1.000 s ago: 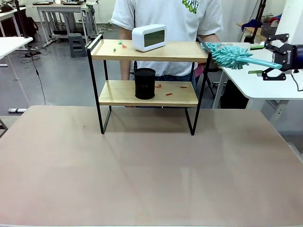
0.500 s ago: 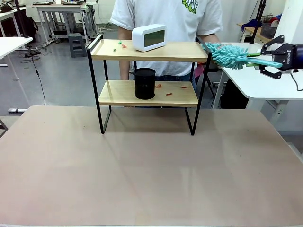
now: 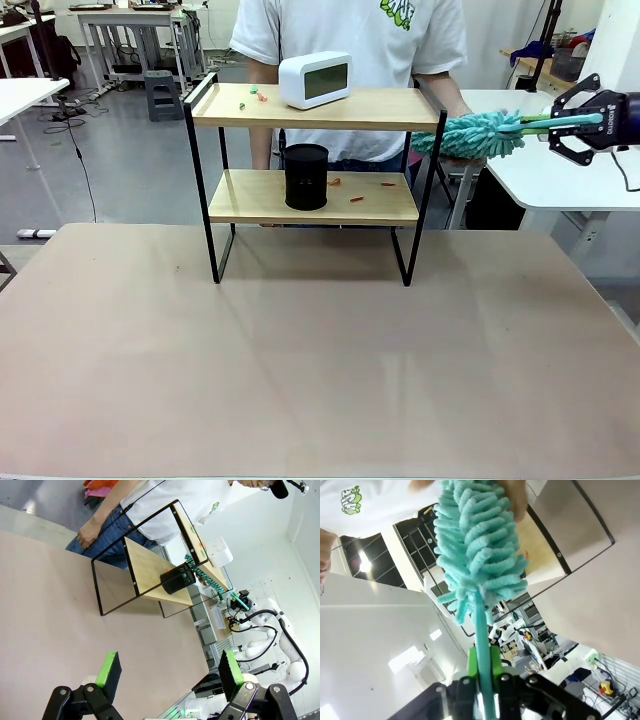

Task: Clean the shelf.
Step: Pick up the Duster from the human.

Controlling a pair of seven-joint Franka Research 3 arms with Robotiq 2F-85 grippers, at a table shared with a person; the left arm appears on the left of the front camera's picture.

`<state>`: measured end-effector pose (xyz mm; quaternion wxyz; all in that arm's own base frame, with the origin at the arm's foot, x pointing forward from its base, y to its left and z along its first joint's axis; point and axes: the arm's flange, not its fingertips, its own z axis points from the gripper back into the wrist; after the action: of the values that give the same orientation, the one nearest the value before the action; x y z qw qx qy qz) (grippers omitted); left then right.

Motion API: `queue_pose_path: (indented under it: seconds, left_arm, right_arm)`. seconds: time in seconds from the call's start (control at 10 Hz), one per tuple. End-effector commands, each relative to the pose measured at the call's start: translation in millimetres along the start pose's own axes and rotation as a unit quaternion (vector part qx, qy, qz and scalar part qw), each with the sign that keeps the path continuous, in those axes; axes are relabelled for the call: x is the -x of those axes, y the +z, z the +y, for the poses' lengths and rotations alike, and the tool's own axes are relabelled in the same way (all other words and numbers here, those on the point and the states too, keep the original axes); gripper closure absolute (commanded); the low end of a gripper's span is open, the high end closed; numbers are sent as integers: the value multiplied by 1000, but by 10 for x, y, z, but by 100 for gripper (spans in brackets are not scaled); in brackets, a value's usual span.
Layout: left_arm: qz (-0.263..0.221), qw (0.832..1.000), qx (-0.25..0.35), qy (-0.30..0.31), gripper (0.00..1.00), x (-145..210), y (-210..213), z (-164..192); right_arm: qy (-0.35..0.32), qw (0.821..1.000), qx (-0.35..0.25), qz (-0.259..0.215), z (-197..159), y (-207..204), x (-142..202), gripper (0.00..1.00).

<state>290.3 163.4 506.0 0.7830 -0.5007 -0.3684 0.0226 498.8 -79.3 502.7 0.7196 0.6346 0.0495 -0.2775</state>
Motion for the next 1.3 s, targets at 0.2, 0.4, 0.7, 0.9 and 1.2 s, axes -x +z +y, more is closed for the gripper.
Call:
queue_pose_path:
  seconds: [0.2,0.4,0.7,0.9,1.2]
  left_arm:
    - [-8,1000,10,-12,0,-8,-29,-9]
    - [-8,1000,10,-12,0,-8,-29,-9]
    - [-8,1000,10,-12,0,-8,-29,-9]
    - [-8,1000,10,-12,0,-8,-29,-9]
    - [-8,1000,10,-12,0,-8,-29,-9]
  right_arm:
    - [89,993,59,41,26,526,528,100]
    - [216,964,142,64,-17,1078,1273,100]
    - [389,884,256,34,-567,1378,2147,100]
    - [435,842,319,-5,-945,1270,2318,100]
    - [410,854,317,45,-671,1467,2357,92]
